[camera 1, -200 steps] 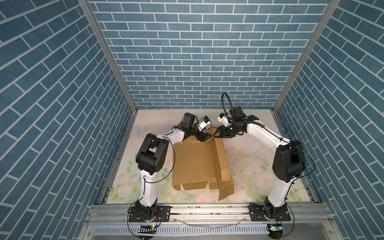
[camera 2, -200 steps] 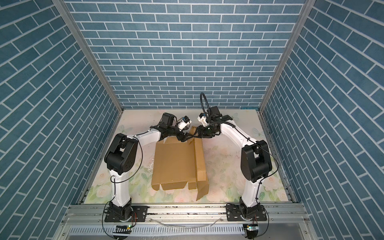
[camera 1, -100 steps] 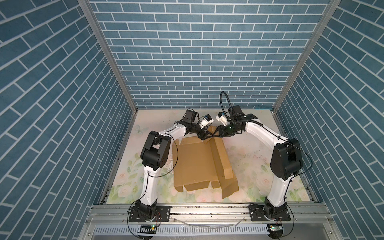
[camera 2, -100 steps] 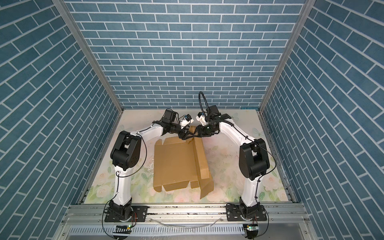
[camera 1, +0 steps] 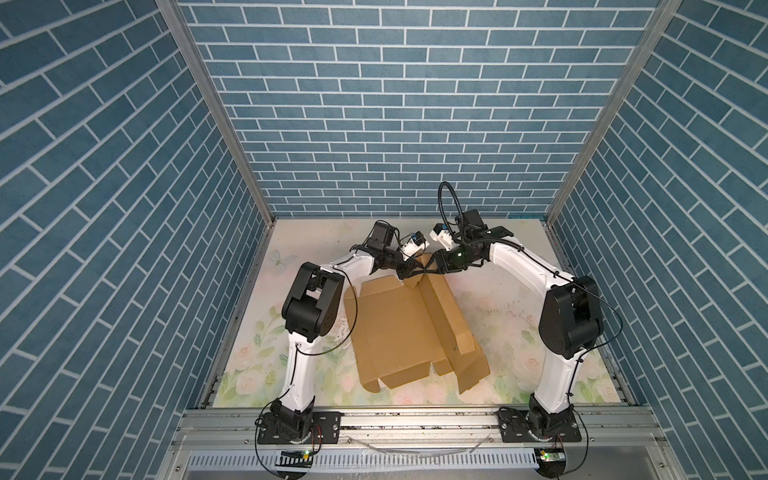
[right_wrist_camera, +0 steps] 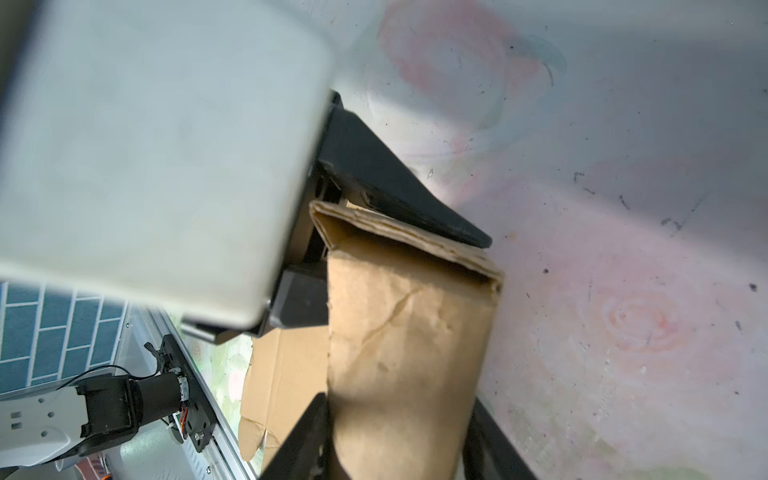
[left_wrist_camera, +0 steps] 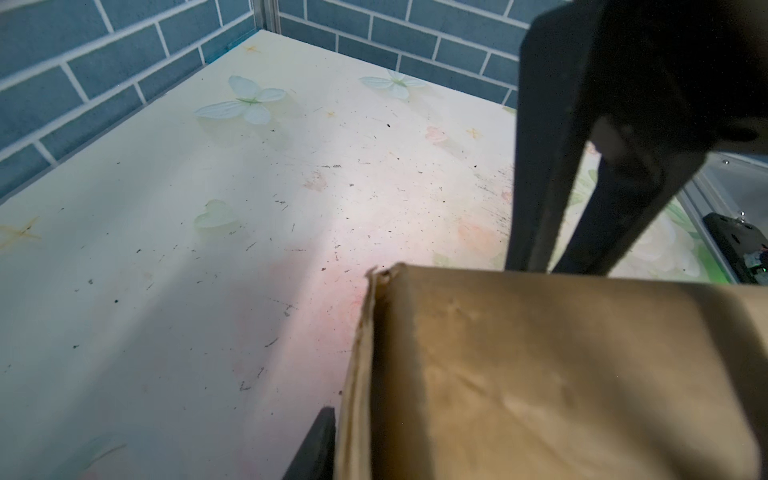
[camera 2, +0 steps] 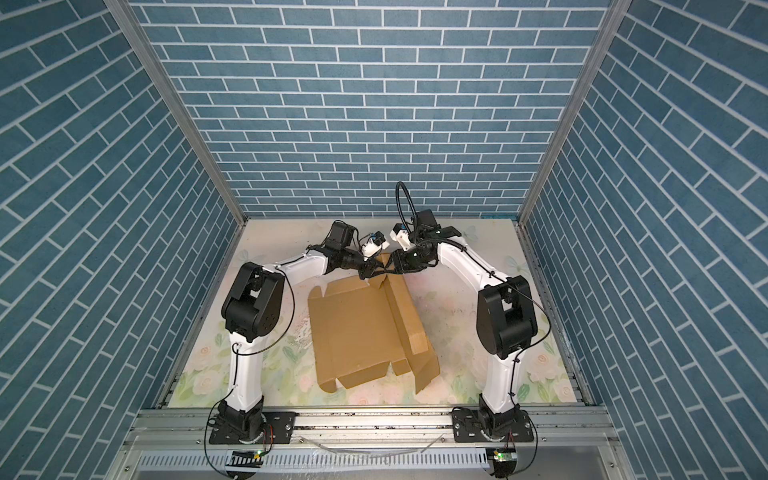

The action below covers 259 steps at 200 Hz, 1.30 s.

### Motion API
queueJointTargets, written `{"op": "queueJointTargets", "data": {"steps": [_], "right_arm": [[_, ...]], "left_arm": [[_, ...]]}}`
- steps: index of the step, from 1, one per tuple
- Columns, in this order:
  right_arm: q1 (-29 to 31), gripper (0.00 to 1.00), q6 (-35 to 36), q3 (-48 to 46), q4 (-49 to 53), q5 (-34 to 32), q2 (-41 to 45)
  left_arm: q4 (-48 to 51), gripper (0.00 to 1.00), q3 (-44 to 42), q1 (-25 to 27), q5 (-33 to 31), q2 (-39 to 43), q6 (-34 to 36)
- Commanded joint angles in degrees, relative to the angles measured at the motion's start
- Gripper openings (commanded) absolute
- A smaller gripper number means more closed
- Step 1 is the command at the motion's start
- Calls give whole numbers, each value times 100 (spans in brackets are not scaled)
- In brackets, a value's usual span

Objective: Fold the paper box

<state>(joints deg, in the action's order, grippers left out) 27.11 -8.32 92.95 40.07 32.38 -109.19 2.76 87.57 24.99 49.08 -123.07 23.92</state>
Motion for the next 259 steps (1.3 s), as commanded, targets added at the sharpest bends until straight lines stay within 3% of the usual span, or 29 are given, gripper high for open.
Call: {"op": "queueJointTargets", "data": {"steps": [1, 39, 62, 79, 131, 170, 194, 209, 223, 238, 259], "right_arm": [[62, 51, 392, 148, 387, 146, -48], [57, 56, 369, 97, 422, 66, 80], [58, 60, 284, -16, 352, 48, 217], [55, 63, 227, -132, 293, -19, 359], [232, 58, 282, -532, 55, -759, 504], [563, 54, 472, -638, -116, -1605, 548], [714, 54, 646, -750, -191, -2072, 569], [654, 57, 576, -726, -234, -1589, 638], [519, 62, 375, -587, -211, -647, 684], [322, 64, 32, -548, -335, 239, 747], [183, 67, -407, -661, -665, 975, 894]], "left_arm": [[-490, 28, -331, -24, -430, 235, -259], [-1574, 9, -1074, -22, -1287, 687, -638], [-2167, 7, -1472, -29, -1813, 924, -1023], [-2341, 0, -1659, -25, -2202, 1059, -1322], [-2818, 0, -2207, 173, -3308, 1295, -1999], [-2605, 0, -2191, 495, -4811, 1173, -2199], [-2967, 0, -2458, 507, -5007, 1200, -2525], [-3414, 0, -2723, 507, -4748, 1244, -2552], [-4009, 0, -3083, 507, -4520, 1300, -2463], [-5008, 0, -3601, 507, -4412, 1376, -2358], [-6205, 0, -4139, 507, -4202, 1374, -2257]]}}
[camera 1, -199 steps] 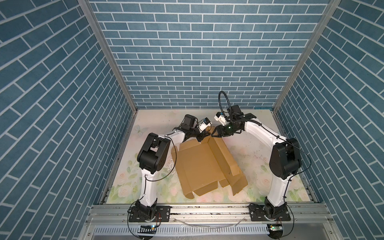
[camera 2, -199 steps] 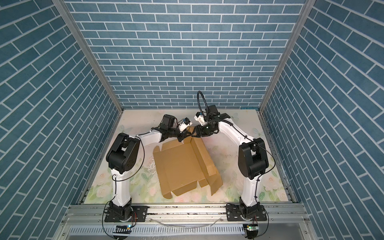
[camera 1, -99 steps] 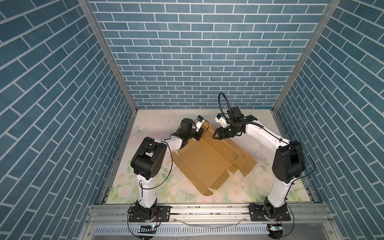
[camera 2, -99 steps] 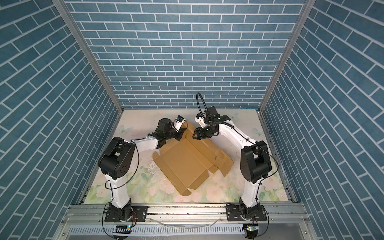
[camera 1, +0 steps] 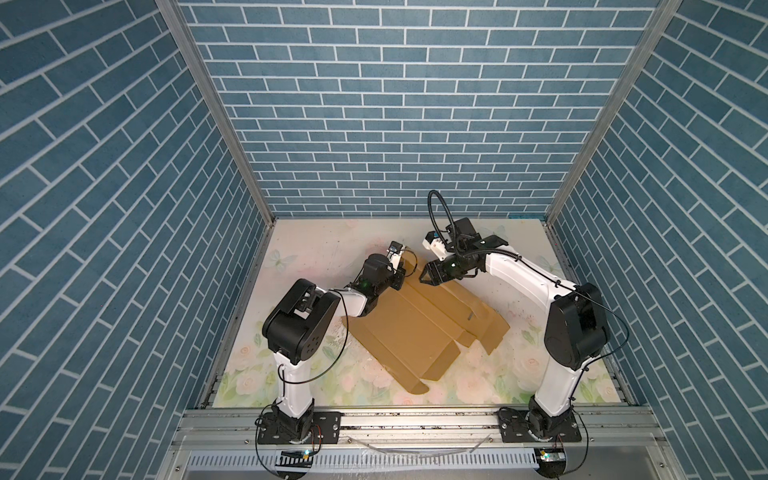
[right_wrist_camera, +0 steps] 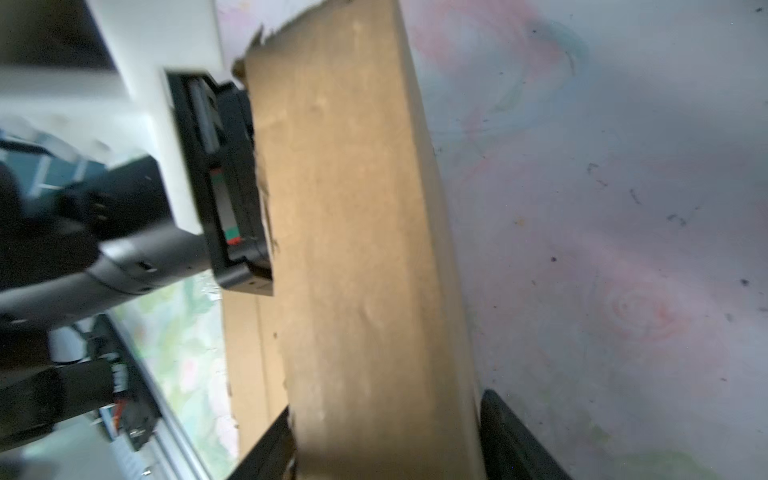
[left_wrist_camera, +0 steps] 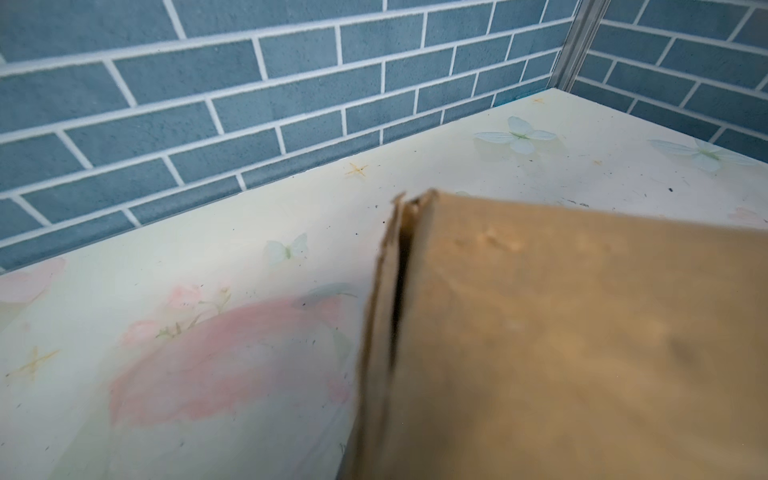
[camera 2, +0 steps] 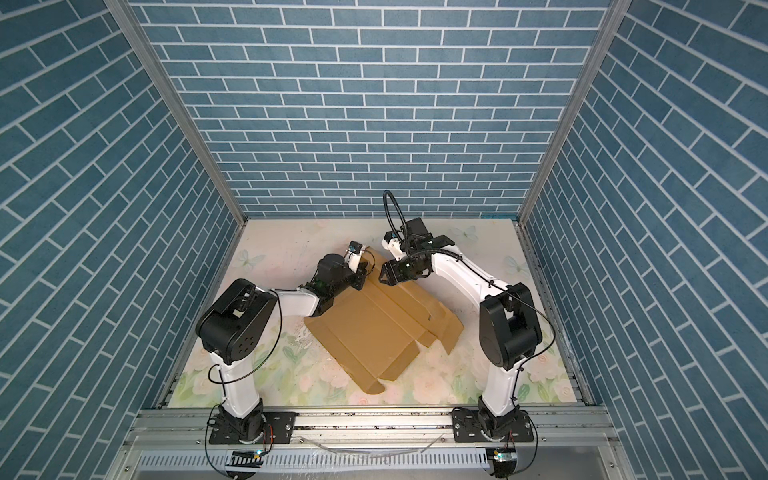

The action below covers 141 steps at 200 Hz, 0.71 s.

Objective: Fold the paper box

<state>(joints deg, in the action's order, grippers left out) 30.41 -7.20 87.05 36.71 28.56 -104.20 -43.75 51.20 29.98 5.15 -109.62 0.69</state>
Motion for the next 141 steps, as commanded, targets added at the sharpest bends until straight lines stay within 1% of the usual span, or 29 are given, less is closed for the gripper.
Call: {"op": "queueJointTargets", "data": {"steps": [1, 12, 23, 36, 50, 71, 92, 114, 127, 141], "right_arm": [[-153, 67, -536, -72, -343, 1387, 398], [-159, 67, -747, -87, -494, 1637, 416], [-155, 67, -1027, -88, -686, 1697, 430], [-159, 65, -1325, -13, -783, 1320, 407], [-129, 62, -1424, 111, -766, 861, 318], [5, 60, -1229, 277, -560, 236, 146], [121, 58, -985, 357, -364, -98, -22], [214, 53, -725, 302, -189, -583, -197], [241, 50, -618, 197, -171, -758, -270], [235, 47, -574, 82, -204, -817, -319]], "left_arm": [[-1582, 0, -521, 8, 194, 25, 69], [-1737, 0, -616, 25, 217, 24, 73], [-1700, 0, -634, 48, 155, 35, 81], [-1766, 0, -691, 93, 74, 48, 124], [-1860, 0, -756, 153, -37, 63, 125], [-1883, 0, -785, 223, -164, 73, 130], [-1818, 0, -778, 224, -278, 93, 89], [-1758, 0, -744, 253, -499, 90, -30], [-1640, 0, -689, 311, -680, 95, -31], [-1210, 0, -538, 333, -850, 146, -68]]}}
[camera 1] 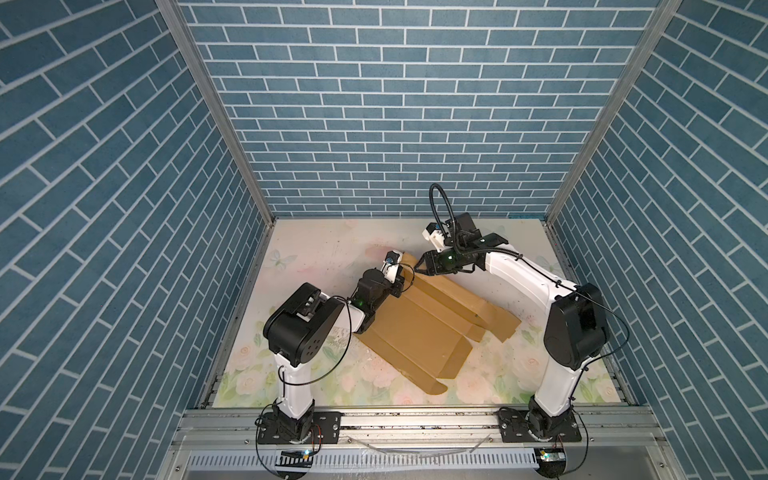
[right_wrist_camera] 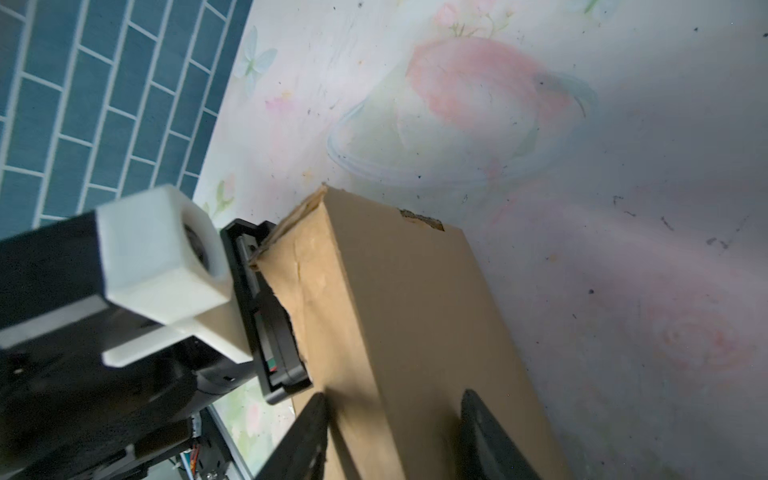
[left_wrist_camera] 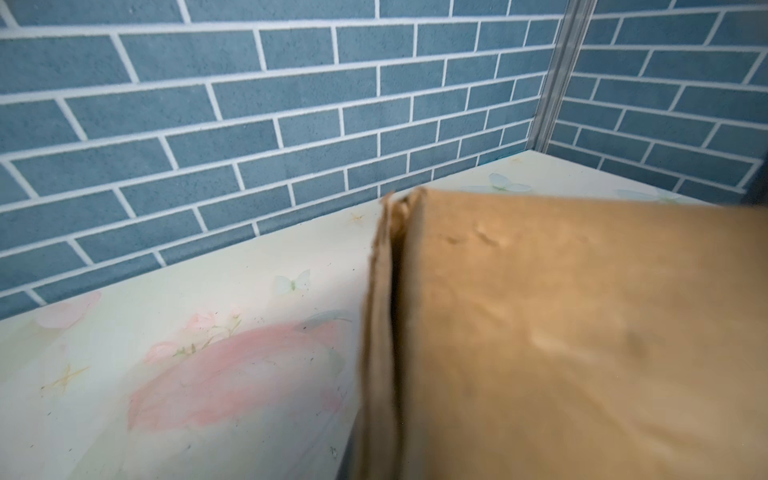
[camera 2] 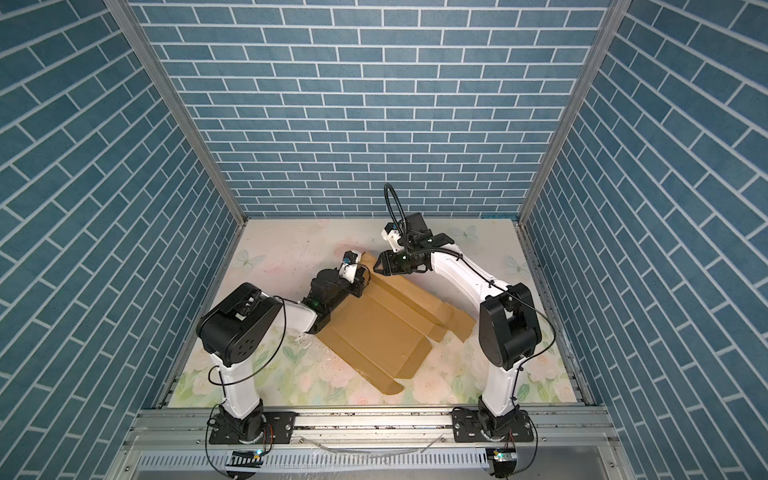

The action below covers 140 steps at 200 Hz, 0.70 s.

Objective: Fold the paper box

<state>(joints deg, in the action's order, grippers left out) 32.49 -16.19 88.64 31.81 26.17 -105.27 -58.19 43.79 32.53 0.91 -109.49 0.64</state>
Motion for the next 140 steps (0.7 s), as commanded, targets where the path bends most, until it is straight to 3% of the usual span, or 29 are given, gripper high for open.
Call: {"op": "queueJointTargets", "data": {"steps": [1, 31, 54, 83, 109, 140], "right_arm": [[33, 47, 325, -90, 279, -578, -213], [29, 44, 385, -148, 237, -467, -238], [30, 43, 423, -113, 264, -338, -304], [30, 39, 427, -93, 266, -203, -457], [30, 38, 472, -99, 273, -166, -477], [29, 37, 546, -72, 343, -157, -486]], "left_arm": [[272, 0, 210, 78, -439, 140, -64], [902, 4, 412, 78, -774, 209, -41], [1108, 0, 491, 87, -1211, 223, -96], [1105, 0, 506, 122, -1231, 209, -102], [999, 20, 338, 110, -1194, 320, -65], [968, 29, 251, 10, -929, 427, -56]]}}
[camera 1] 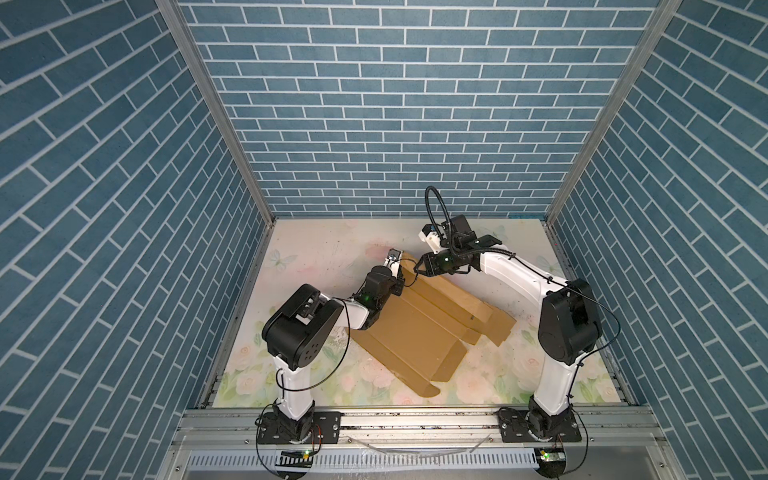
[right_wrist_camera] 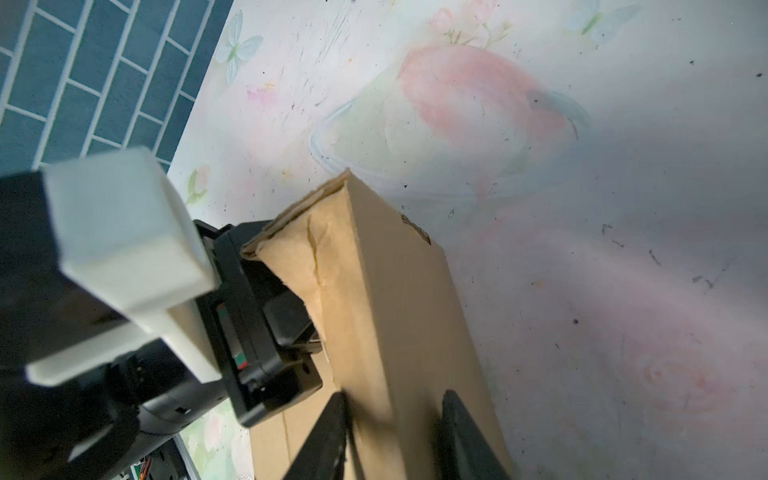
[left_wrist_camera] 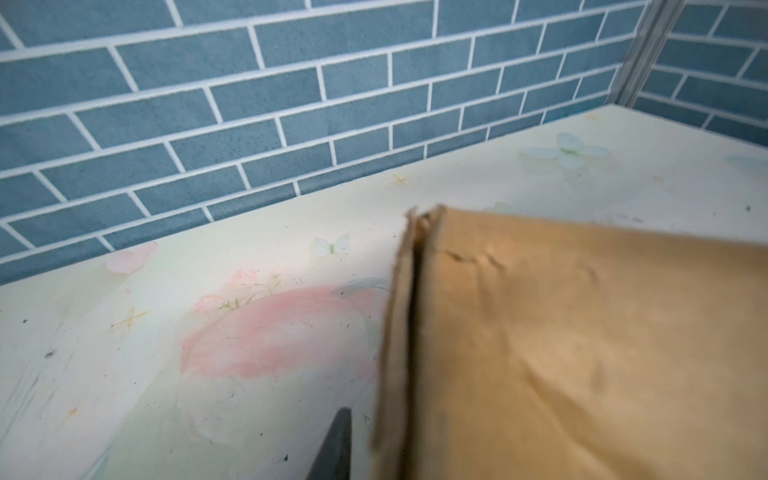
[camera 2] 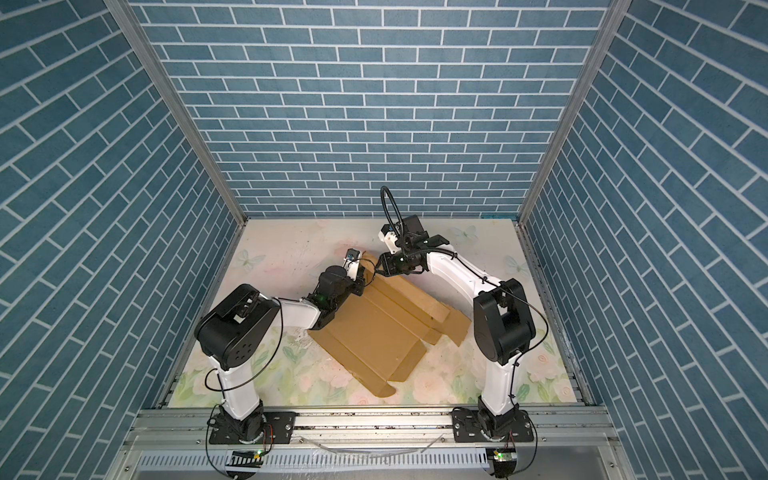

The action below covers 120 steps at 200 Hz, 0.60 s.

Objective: Fold the paper box

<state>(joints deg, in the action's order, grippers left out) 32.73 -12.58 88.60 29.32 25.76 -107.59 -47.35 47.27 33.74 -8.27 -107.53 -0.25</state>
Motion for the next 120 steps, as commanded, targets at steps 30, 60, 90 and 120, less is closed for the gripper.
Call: {"op": "queueJointTargets", "data": {"steps": [30, 60, 90, 120], "right_arm": [[7, 37, 194, -54, 608, -115, -245], [5, 36, 206, -14, 641, -115, -263], [5, 36, 194, -8, 642, -115, -245], [6, 36, 193, -13, 662, -116, -236]], "left_arm": [[-177, 31, -161, -261, 299, 379, 59], [-213, 32, -104, -297, 490, 472, 261], [-314, 5, 36, -256, 369, 275, 210], [-486, 0, -39, -114, -356, 166, 177]]}}
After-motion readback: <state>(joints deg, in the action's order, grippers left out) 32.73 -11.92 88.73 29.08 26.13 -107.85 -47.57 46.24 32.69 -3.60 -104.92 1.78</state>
